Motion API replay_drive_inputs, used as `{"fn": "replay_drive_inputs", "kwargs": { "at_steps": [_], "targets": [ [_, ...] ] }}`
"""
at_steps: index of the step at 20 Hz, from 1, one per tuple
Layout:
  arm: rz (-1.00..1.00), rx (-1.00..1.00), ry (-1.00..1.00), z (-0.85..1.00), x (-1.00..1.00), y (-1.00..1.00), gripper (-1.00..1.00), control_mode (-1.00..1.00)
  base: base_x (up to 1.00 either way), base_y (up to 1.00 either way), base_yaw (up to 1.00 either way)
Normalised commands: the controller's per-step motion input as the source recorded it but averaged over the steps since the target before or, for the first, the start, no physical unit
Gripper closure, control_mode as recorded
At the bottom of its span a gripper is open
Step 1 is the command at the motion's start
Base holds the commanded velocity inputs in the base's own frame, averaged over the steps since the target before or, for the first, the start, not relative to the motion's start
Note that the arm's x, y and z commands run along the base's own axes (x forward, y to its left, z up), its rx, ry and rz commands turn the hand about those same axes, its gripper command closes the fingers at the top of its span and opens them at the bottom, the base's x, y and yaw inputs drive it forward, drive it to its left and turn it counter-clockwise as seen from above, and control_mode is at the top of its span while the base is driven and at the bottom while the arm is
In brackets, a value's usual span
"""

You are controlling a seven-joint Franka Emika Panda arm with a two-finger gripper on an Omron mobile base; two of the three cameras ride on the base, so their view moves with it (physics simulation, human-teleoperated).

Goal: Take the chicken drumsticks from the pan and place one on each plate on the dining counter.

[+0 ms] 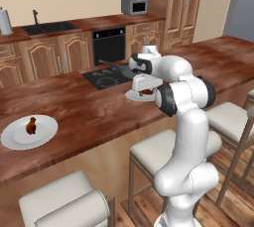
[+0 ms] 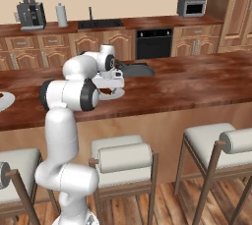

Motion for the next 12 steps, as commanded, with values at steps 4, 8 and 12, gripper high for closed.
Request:
{"fn": "replay_drive_inputs", "kwargs": {
  "at_steps": [4, 8, 12],
  "targets": [
    [0.0, -0.03, 0.0, -0.11, 0.15, 0.0, 1.0, -1.0, 0.0, 0.0, 0.0],
    [0.0, 0.0, 0.0, -0.04, 0.01, 0.0, -1.0, -1.0, 0.0, 0.0, 0.0],
    [0.0, 0.0, 0.0, 0.01, -0.13, 0.0, -1.0, -1.0, 0.0, 0.0, 0.0]
  ]
}}
